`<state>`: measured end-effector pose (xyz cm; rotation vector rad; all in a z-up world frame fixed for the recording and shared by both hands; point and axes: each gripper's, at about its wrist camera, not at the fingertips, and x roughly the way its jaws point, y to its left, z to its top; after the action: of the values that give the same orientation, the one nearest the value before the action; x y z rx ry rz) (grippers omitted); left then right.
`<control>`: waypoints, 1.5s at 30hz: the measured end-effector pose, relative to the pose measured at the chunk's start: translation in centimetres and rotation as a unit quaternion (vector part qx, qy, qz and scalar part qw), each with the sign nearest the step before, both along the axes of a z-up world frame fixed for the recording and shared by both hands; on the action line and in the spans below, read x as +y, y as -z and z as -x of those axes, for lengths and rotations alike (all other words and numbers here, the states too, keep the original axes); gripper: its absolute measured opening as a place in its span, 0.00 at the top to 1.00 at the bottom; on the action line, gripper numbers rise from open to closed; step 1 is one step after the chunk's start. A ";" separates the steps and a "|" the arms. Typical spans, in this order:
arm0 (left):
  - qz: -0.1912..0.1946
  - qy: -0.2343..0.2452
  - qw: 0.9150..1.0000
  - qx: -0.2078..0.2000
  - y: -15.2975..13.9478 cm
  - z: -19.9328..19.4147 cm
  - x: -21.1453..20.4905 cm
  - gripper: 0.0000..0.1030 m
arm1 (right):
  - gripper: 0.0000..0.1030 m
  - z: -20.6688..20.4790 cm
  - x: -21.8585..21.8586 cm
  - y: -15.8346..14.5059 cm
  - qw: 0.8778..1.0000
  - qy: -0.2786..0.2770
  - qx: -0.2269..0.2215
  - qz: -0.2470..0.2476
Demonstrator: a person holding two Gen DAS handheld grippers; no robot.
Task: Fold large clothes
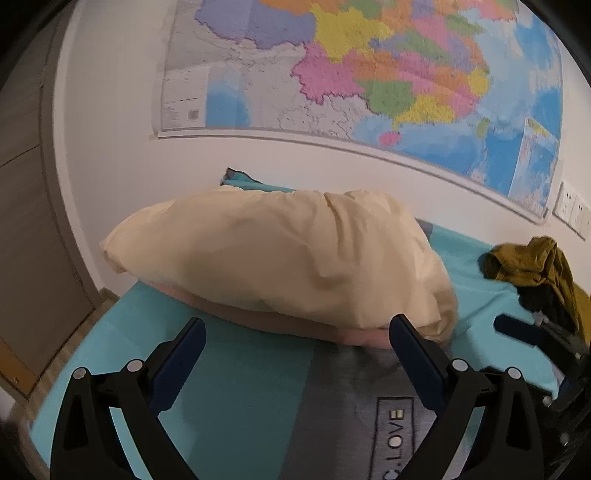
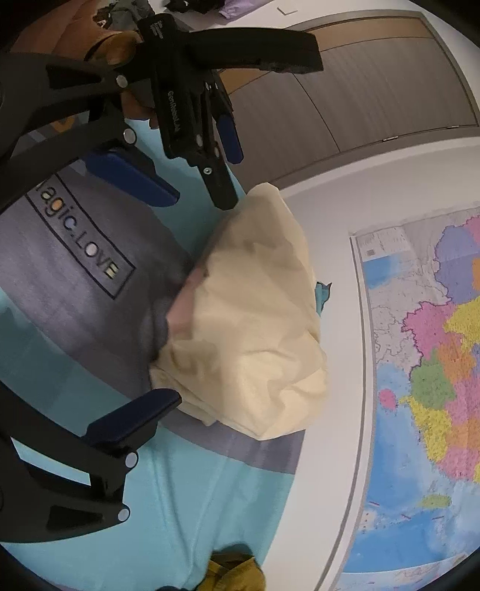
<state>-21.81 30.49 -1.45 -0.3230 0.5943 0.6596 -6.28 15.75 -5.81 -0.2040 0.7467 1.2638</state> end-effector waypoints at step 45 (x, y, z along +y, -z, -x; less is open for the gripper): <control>-0.005 -0.021 0.999 0.035 -0.1 2.3 -5.9 0.07 | 0.06 2.5 -5.7 -0.8 1.000 0.003 -0.006 -0.020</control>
<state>-24.07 24.60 -1.34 -0.3050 0.6522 0.7152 -8.82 10.09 -5.02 -0.1757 0.7107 1.2705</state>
